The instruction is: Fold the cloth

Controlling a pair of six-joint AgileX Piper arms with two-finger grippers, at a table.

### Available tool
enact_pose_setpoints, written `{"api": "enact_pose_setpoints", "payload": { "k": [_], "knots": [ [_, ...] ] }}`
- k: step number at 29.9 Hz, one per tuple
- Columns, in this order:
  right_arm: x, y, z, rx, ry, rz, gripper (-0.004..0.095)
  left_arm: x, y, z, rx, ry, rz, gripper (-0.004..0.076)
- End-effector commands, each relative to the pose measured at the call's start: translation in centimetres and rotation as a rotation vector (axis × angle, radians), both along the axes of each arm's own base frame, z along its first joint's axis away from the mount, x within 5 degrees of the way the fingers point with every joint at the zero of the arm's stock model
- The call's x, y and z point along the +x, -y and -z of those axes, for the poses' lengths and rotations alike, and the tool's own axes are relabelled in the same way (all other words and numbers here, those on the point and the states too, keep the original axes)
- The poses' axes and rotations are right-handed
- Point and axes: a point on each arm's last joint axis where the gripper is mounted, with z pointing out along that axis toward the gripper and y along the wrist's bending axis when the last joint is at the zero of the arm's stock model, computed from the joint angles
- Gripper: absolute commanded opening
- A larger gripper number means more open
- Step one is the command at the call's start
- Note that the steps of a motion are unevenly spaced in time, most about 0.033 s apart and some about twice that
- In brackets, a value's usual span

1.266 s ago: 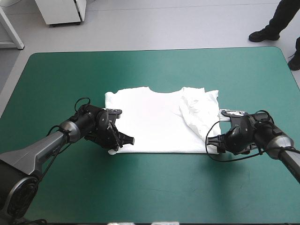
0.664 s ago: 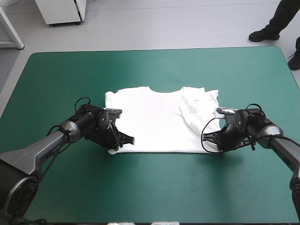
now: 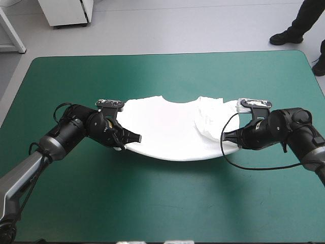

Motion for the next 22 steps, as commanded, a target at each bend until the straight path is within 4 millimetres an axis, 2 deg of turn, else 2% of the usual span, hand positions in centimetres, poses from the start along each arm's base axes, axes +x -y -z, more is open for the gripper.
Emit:
{"api": "enact_pose_setpoints", "payload": {
  "k": [1, 6, 8, 13, 17, 22],
  "knots": [
    [0.5, 0.0, -3.1, 0.026, 0.137, -0.001, -0.0017, 0.7, -0.1, -3.6, -0.025, 0.159, 0.001, -0.0010],
    [2.8, -0.2, -4.4, 0.034, 0.241, 0.040, -0.0017, 3.0, 0.0, -6.0, -0.007, 0.297, -0.008, -0.0010],
    [4.2, -0.4, -4.6, 0.026, 0.253, 0.054, -0.0017, 4.6, -0.4, -6.4, -0.010, 0.314, -0.037, -0.0010],
    [8.4, -1.1, -4.5, 0.008, 0.282, 0.057, -0.0017, 8.7, -0.9, -6.1, -0.002, 0.323, -0.087, -0.0010],
    [11.9, -1.5, -3.9, -0.014, 0.285, 0.094, -0.0017, 11.6, -0.2, -5.7, 0.019, 0.345, -0.082, -0.0010],
    [15.6, -1.9, -2.8, -0.065, 0.283, 0.105, -0.0017, 14.7, 0.7, -4.2, 0.044, 0.348, -0.069, -0.0010]
  ]
}}
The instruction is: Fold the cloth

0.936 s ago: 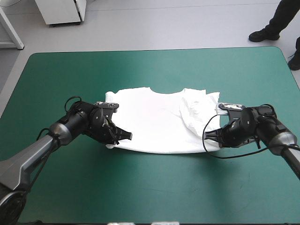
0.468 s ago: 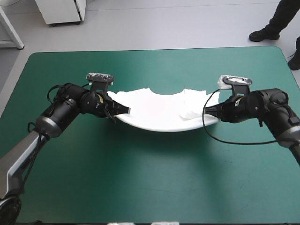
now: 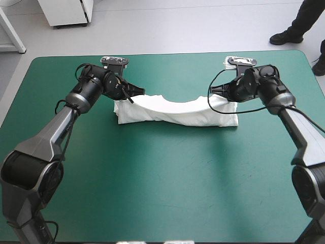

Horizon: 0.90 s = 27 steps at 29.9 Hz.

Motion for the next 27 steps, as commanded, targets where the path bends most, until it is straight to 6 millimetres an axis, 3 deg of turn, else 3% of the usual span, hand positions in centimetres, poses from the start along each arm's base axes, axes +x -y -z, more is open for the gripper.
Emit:
{"api": "enact_pose_setpoints", "payload": {
  "k": [1, 7, 13, 16, 18, 22, 25, 27],
  "knots": [
    [2.0, 0.2, -2.0, -0.031, 0.109, 0.009, -0.0017, 1.4, 0.2, -2.5, -0.017, 0.127, 0.005, -0.0010],
    [4.9, 0.9, 0.6, -0.021, 0.044, 0.068, -0.0017, 3.9, 1.1, 0.4, -0.001, 0.088, 0.006, -0.0010],
    [5.9, 1.1, 3.0, -0.021, -0.023, -0.005, -0.0012, 5.1, 1.5, 3.5, 0.018, 0.037, 0.008, -0.0010],
    [5.9, 0.6, 3.5, 0.015, -0.041, -0.047, 0.0082, 5.4, 1.6, 4.0, 0.018, 0.045, 0.011, 0.0005],
    [5.9, 0.4, 3.5, 0.037, -0.046, -0.051, 0.0211, 5.4, 1.6, 4.0, 0.019, 0.044, 0.017, 0.0064],
    [5.6, 0.4, 3.0, 0.040, -0.053, -0.041, 0.0506, 5.0, 1.4, 3.3, 0.056, 0.000, 0.034, 0.0307],
    [5.1, 0.6, 1.8, 0.039, -0.026, -0.040, 0.0528, 4.6, 1.0, 2.0, 0.093, -0.039, 0.020, 0.0448],
    [4.6, 0.8, 0.6, 0.027, 0.002, -0.041, 0.0512, 4.3, 0.7, 0.7, 0.106, -0.033, 0.010, 0.0465]
  ]
}}
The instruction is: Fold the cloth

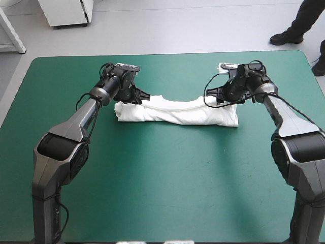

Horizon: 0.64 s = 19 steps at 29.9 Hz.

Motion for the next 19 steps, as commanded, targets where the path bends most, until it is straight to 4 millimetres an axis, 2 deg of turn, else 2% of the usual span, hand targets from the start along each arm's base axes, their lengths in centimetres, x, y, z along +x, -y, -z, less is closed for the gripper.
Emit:
{"api": "enact_pose_setpoints", "payload": {
  "k": [1, 3, 5, 6, 8, 9, 12, 19],
  "knots": [
    [-1.4, 0.7, -6.4, 0.004, 0.167, 0.004, 0.0507, -1.2, -0.8, -6.5, -0.008, 0.114, -0.012, 0.0462],
    [-2.1, 1.0, -7.8, -0.012, 0.193, 0.005, 0.0493, -1.8, -1.0, -8.2, -0.020, 0.148, -0.014, 0.0448],
    [-2.9, 1.2, -9.1, -0.007, 0.207, 0.011, 0.0485, -2.4, -1.2, -9.9, -0.036, 0.193, -0.011, 0.0379],
    [-3.3, 1.4, -9.6, -0.001, 0.209, 0.022, 0.0486, -2.8, -1.3, -10.7, -0.046, 0.213, -0.010, 0.0295],
    [-3.9, 2.0, -10.6, 0.018, 0.211, 0.066, 0.0486, -3.5, -1.2, -12.0, -0.065, 0.238, -0.004, 0.0067],
    [-4.2, 2.4, -11.0, 0.032, 0.211, 0.077, 0.0485, -3.8, -1.0, -12.5, -0.069, 0.253, 0.019, -0.0002],
    [-4.9, 3.5, -12.0, 0.076, 0.208, 0.106, 0.0475, -4.9, 0.4, -13.6, -0.129, 0.258, 0.087, -0.0003],
    [-6.1, 6.2, -13.2, 0.093, 0.184, 0.165, 0.0404, -6.4, 6.1, -13.1, -0.257, 0.254, 0.268, -0.0010]
  ]
}}
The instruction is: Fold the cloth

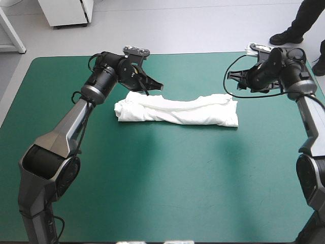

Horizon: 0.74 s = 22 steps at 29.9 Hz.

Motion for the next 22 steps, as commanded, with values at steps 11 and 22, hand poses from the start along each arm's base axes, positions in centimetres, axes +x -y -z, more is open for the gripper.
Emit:
{"api": "enact_pose_setpoints", "payload": {
  "k": [11, 22],
  "knots": [
    [-2.2, 1.2, -3.8, 0.019, 0.103, 0.009, 0.0360, -1.4, 7.6, 1.3, -0.121, 0.073, 0.188, -0.0010],
    [-1.5, 1.7, -3.1, 0.044, 0.098, 0.008, 0.0360, 0.3, 9.0, 7.6, -0.092, -0.064, 0.181, -0.0010]
  ]
}}
